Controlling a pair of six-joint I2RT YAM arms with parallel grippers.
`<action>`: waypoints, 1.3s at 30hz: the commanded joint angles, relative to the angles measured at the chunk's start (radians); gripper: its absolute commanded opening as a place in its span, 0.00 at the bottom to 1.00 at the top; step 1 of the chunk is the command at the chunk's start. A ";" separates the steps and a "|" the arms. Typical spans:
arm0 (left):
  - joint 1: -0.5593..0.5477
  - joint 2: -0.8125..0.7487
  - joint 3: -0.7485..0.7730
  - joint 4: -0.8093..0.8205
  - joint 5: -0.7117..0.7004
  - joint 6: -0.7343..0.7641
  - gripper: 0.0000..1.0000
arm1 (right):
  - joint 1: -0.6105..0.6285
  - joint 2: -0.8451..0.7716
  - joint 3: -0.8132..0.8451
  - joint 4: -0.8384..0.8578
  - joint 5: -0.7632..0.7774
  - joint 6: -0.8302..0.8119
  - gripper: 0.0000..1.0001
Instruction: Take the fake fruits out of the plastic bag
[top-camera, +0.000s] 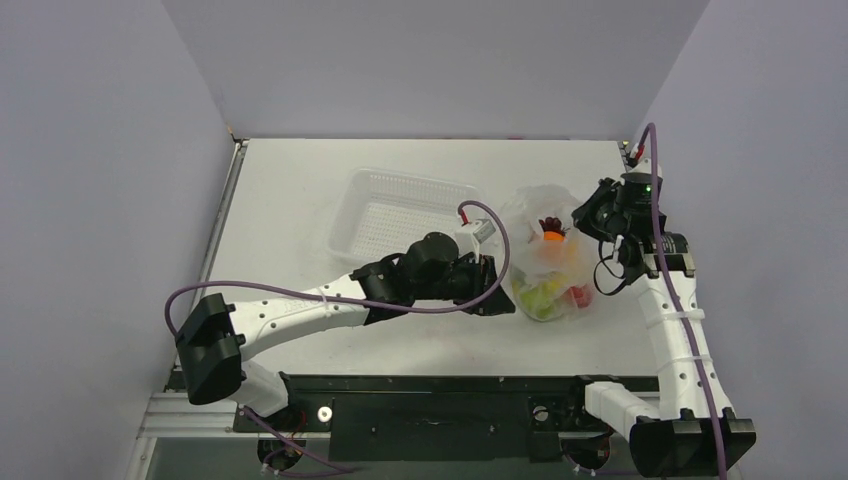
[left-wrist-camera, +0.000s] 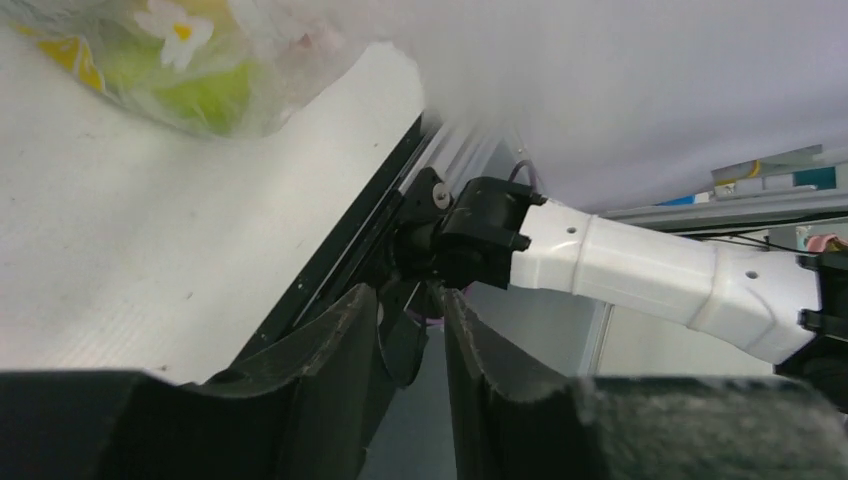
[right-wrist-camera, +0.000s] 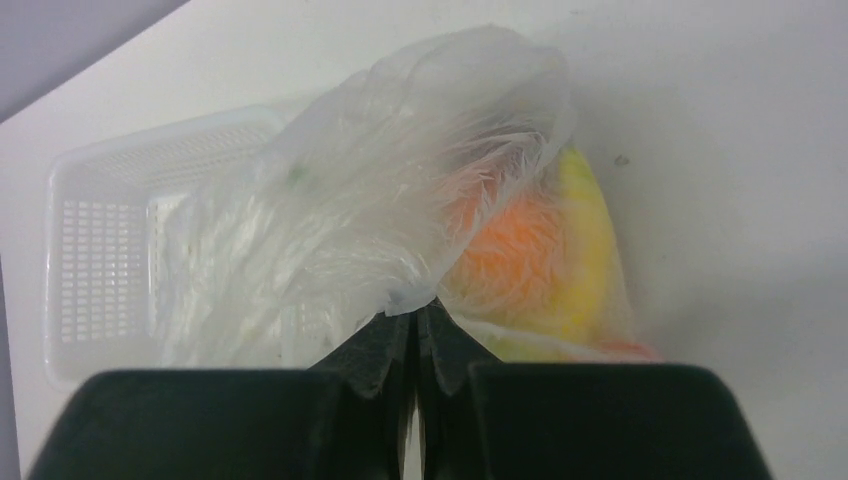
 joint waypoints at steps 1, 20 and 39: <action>0.010 -0.026 0.069 -0.152 0.014 0.135 0.38 | -0.007 0.015 0.076 0.047 0.027 -0.045 0.00; 0.415 0.038 0.288 -0.105 0.236 0.295 0.50 | 0.158 -0.122 0.132 -0.093 0.159 -0.103 0.76; 0.400 0.445 0.450 0.231 0.480 0.059 0.51 | 0.295 -0.214 0.064 0.122 -0.132 -0.175 0.79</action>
